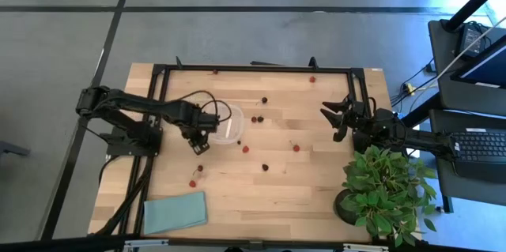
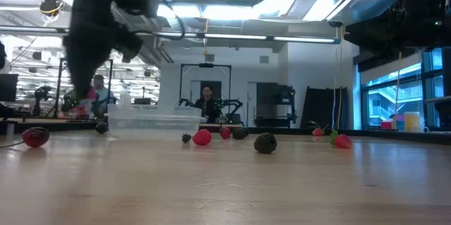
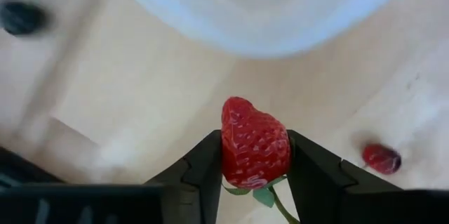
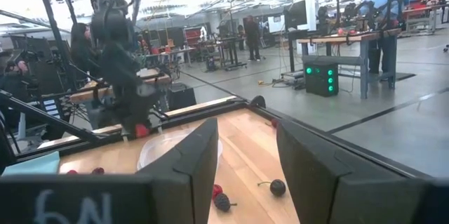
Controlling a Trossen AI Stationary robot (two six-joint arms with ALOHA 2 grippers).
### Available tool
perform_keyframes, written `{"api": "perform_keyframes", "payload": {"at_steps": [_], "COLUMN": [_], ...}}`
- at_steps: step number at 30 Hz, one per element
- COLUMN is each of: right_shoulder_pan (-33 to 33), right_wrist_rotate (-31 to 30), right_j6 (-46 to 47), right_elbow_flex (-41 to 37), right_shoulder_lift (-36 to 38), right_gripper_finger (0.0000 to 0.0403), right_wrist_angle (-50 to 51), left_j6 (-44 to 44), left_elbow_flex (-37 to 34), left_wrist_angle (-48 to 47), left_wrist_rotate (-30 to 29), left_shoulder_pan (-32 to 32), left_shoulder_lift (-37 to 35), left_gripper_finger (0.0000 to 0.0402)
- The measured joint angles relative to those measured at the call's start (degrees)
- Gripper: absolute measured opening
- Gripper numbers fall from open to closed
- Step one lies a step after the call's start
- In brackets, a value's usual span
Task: Pick and placing Produce into tupperware
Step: Put the bottom left strawberry into the transparent container
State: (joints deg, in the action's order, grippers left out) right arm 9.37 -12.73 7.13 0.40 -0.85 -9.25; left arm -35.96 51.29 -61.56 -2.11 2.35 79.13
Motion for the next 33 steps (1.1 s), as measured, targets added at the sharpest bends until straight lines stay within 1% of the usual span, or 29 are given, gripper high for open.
{"api": "perform_keyframes", "payload": {"at_steps": [3,6,9,11,13,15,23,28,33], "right_shoulder_pan": [-0.01,0.00,0.00,-0.02,0.00,-0.02,0.20,0.20,0.20], "right_wrist_rotate": [0.00,0.00,0.00,0.04,-0.02,0.11,0.18,0.19,0.20], "right_j6": [-0.13,-0.14,-0.14,-0.17,-0.15,-0.31,-0.17,-0.15,0.04], "right_elbow_flex": [0.00,0.00,0.00,0.00,0.00,0.00,0.00,0.00,0.00], "right_shoulder_lift": [0.00,0.00,-0.01,-0.01,-0.01,-0.01,-0.15,-0.15,-0.15], "right_gripper_finger": [0.0149,0.0149,0.0149,0.0149,0.0149,0.0149,0.0149,0.0149,0.0149], "right_wrist_angle": [0.01,0.01,0.03,0.03,0.07,-0.02,0.57,0.58,0.97], "left_j6": [3.48,7.33,11.56,14.31,17.03,19.69,26.05,27.34,30.50], "left_elbow_flex": [2.82,4.28,4.67,5.00,5.59,6.74,9.90,9.98,9.98], "left_wrist_angle": [1.44,3.92,6.76,9.59,10.12,12.09,12.81,13.40,13.55], "left_wrist_rotate": [-1.57,-1.57,-0.93,0.60,0.74,0.75,0.73,0.73,0.01], "left_shoulder_pan": [2.32,4.94,7.61,9.13,10.19,10.89,12.36,13.04,13.02], "left_shoulder_lift": [-0.02,0.28,0.87,2.45,3.91,6.19,15.10,17.53,18.01], "left_gripper_finger": [0.0126,0.0128,0.0128,0.0127,0.0126,0.0127,0.0129,0.0130,0.0130]}}
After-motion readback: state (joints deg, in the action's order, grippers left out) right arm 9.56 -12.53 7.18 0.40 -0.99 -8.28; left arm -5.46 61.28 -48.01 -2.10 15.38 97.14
